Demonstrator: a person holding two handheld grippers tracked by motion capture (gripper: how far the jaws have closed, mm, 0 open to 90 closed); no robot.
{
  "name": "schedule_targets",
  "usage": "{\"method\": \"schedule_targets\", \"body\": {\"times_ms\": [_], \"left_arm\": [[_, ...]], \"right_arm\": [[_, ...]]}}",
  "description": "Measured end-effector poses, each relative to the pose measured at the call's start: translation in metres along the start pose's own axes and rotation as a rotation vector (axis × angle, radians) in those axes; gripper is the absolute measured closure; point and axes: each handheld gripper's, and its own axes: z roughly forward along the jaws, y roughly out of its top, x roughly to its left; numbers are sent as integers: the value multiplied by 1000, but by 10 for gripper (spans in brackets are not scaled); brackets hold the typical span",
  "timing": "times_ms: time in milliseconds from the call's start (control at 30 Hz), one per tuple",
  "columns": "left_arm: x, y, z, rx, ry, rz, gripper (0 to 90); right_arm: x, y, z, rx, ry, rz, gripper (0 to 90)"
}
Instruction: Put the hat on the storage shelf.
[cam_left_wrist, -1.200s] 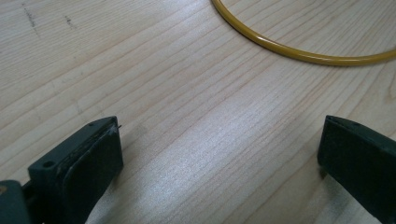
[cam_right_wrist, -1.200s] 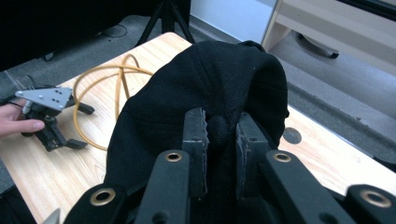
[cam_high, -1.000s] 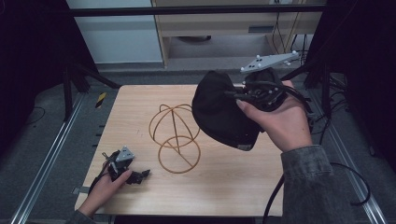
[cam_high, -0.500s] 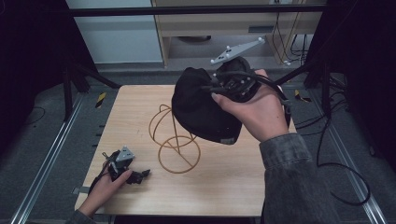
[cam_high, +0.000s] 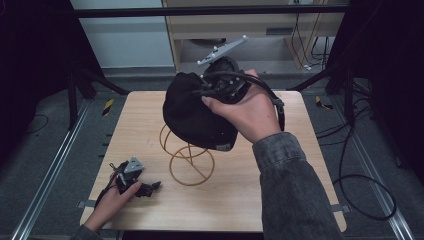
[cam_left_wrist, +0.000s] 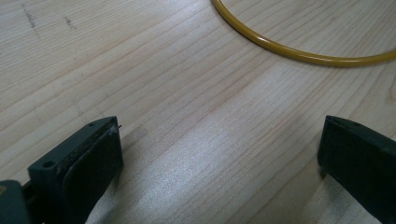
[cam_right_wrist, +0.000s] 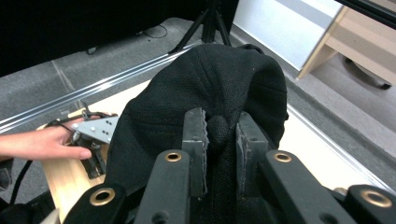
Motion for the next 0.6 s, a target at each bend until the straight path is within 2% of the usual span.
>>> {"method": "schedule_targets", "body": {"times_ms": [233,600], "left_arm": [[0,0,0,0,0,-1,0],[0,0,0,0,0,-1,0]], "right_arm": [[7,12,18,13,28,-24,774],[14,26,42,62,52,-52,772]]}}
